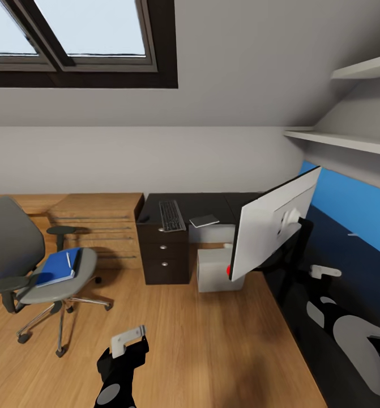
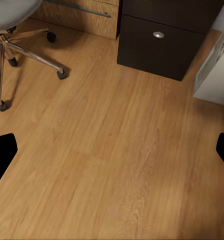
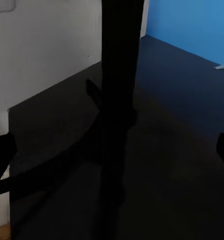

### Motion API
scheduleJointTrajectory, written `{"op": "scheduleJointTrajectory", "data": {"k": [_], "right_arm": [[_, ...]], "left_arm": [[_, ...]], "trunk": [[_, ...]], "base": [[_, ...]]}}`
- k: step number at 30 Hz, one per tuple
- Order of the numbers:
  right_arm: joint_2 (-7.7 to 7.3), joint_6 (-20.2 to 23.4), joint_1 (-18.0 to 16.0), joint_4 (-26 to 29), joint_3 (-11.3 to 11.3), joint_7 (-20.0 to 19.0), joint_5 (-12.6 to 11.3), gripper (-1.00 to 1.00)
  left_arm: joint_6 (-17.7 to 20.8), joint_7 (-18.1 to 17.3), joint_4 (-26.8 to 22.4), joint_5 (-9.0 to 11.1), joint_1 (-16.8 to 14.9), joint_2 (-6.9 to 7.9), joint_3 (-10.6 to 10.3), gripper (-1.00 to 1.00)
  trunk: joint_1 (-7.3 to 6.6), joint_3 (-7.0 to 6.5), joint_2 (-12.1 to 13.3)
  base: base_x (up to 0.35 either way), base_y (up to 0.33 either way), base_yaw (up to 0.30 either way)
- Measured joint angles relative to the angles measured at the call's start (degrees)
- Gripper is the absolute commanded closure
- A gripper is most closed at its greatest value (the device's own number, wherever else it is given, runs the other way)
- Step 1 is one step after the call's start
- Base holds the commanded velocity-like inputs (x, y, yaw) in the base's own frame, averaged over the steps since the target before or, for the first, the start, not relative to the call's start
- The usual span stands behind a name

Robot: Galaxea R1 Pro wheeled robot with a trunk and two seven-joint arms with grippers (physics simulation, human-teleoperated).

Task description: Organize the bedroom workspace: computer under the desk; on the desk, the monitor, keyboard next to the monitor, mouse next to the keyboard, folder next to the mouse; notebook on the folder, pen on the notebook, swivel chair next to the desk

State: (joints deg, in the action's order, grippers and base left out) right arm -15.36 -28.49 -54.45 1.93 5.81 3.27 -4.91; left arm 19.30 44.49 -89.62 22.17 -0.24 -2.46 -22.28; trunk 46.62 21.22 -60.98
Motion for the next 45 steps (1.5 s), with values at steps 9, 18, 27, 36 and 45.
{"op": "scheduleJointTrajectory", "data": {"k": [9,18,27,36,45], "right_arm": [[0.49,-0.22,0.00,0.04,0.03,0.00,0.02,-1.00],[0.51,-0.21,-0.02,0.06,0.04,0.00,0.00,-1.00],[0.51,-0.21,-0.04,0.06,0.03,0.08,-0.07,-1.00],[0.47,-0.21,-0.01,0.06,0.06,0.09,-0.10,-1.00],[0.33,-0.21,-0.05,0.06,0.14,0.18,-0.15,-1.00]], "left_arm": [[0.05,0.00,0.06,0.01,0.00,0.00,0.00,-1.00],[0.06,0.01,0.17,-0.01,0.00,0.00,-0.05,-1.00],[0.02,-0.01,0.61,-0.03,0.00,0.00,-0.09,-1.00],[0.02,0.00,0.84,-0.10,0.00,0.00,-0.09,-1.00],[0.03,-0.06,1.27,-0.07,0.00,0.00,-0.09,-1.00]], "trunk": [[0.02,0.00,0.00],[0.00,0.00,0.00],[0.00,0.00,0.00],[0.02,0.00,0.00],[0.01,0.00,0.00]], "base": [[0.051,0.000,0.000],[0.133,0.000,0.000],[0.169,-0.044,0.000],[0.091,-0.074,0.000],[0.059,-0.050,0.000]]}}
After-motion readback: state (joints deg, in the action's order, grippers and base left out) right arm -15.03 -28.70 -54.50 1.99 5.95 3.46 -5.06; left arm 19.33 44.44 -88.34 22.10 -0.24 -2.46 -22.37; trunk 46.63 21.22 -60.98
